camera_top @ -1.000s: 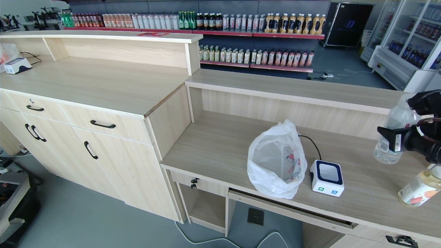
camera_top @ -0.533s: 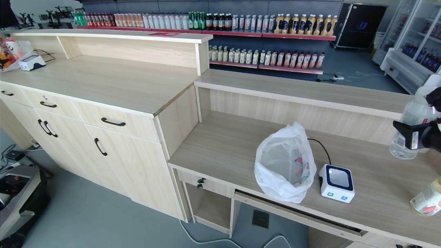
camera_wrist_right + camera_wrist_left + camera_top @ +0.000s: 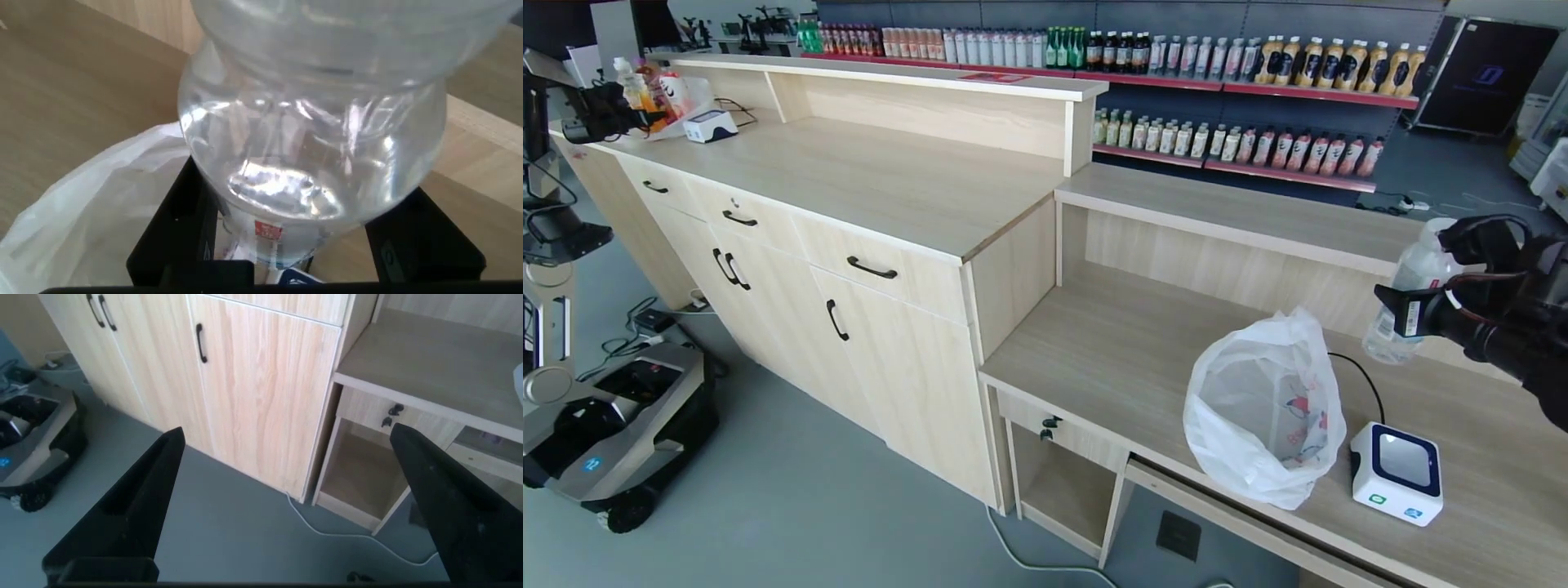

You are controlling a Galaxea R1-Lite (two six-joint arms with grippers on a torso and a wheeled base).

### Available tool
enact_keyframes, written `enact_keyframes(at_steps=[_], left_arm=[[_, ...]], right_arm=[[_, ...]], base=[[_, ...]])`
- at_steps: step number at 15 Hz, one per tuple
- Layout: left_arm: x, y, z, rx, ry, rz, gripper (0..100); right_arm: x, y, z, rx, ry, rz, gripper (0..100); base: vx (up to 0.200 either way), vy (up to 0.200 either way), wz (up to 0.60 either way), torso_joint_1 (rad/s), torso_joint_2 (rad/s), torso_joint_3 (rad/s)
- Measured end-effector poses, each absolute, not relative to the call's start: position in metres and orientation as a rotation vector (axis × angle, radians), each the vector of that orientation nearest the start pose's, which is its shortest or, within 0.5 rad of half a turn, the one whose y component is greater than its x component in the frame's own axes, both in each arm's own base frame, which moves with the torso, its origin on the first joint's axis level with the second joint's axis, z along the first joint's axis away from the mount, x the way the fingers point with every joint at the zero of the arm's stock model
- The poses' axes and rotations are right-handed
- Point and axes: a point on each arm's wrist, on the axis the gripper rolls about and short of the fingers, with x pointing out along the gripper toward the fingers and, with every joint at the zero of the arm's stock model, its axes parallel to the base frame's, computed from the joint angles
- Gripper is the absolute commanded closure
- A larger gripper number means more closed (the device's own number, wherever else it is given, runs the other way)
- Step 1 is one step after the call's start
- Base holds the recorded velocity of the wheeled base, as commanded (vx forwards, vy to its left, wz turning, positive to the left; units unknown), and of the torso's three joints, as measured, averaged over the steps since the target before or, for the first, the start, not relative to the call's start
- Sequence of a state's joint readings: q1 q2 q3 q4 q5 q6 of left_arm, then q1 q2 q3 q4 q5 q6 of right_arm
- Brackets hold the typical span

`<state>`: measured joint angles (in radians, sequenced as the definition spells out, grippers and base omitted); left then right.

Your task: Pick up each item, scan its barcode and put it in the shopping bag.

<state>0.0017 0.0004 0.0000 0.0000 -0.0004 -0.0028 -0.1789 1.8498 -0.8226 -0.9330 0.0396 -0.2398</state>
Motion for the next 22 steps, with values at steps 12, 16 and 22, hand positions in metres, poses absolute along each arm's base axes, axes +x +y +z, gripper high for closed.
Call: enact_keyframes(at_steps=[12,16,22], left_arm=[[-0.023,0.0,0.075,-0.003,0.0,0.001,0],[-0.023,0.0,0.075,-0.003,0.0,0.002,0],[-0.023,0.0,0.075,-0.003,0.0,0.001,0]], right_arm=[[0.434,-0.031,0.039,-0.194,0.116,0.108,100],[0.445,-0.032,0.017,-0.187,0.107,0.126,100],[0.453,-0.033,-0.007,-0.181,0.131,0.145,100]], base=[[0.0,0.0,0.0,0.0,0.0,0.0],[0.0,0.0,0.0,0.0,0.0,0.0],[0.0,0.0,0.0,0.0,0.0,0.0]])
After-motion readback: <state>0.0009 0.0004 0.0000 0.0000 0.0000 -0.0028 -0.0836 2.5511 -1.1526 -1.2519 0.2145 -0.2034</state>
